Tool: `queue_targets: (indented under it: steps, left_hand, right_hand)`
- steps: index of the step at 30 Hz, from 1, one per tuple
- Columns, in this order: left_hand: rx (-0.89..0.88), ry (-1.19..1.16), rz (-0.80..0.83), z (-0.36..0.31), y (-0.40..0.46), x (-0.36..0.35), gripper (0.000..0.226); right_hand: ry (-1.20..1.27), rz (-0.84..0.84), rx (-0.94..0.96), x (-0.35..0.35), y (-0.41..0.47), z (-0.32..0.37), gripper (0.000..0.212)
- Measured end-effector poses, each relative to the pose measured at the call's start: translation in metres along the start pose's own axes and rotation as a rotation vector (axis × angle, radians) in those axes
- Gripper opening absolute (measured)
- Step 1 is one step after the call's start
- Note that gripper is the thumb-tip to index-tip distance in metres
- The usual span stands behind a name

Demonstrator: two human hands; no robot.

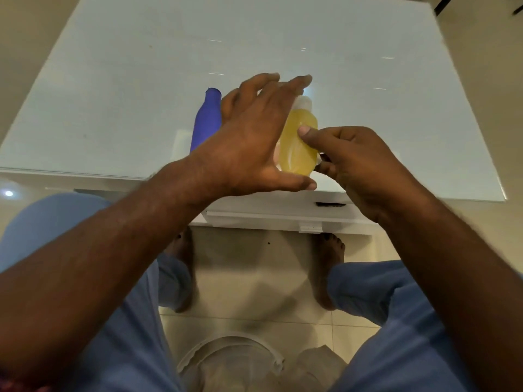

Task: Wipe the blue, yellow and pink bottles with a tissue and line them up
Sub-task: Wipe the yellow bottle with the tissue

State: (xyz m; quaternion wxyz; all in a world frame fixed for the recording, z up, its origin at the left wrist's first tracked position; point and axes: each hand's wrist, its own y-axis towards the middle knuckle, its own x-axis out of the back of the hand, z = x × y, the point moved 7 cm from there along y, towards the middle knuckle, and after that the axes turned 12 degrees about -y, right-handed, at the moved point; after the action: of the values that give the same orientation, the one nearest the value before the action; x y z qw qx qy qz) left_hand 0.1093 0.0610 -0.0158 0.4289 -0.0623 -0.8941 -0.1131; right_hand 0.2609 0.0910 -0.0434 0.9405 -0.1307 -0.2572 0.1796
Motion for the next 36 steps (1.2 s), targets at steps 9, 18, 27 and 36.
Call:
queue_targets:
  steps: [9,18,27,36]
  left_hand:
    - [0.042,-0.176,0.088,0.007,0.000,0.000,0.136]
    - [-0.072,-0.409,0.125,0.002,0.003,-0.002,0.130]
    - [-0.087,-0.462,0.082,0.003,0.003,0.003,0.124]
    - [-0.039,-0.273,0.031,0.011,0.003,0.003,0.121]
  right_hand:
    - [0.297,0.087,-0.048,-0.003,-0.004,0.005,0.039]
    - [0.369,0.137,-0.038,-0.006,-0.013,0.009,0.018]
    - [0.410,0.119,-0.044,-0.006,-0.014,0.011,0.023]
    - [-0.099,-0.427,0.447,0.040,-0.020,0.032,0.023]
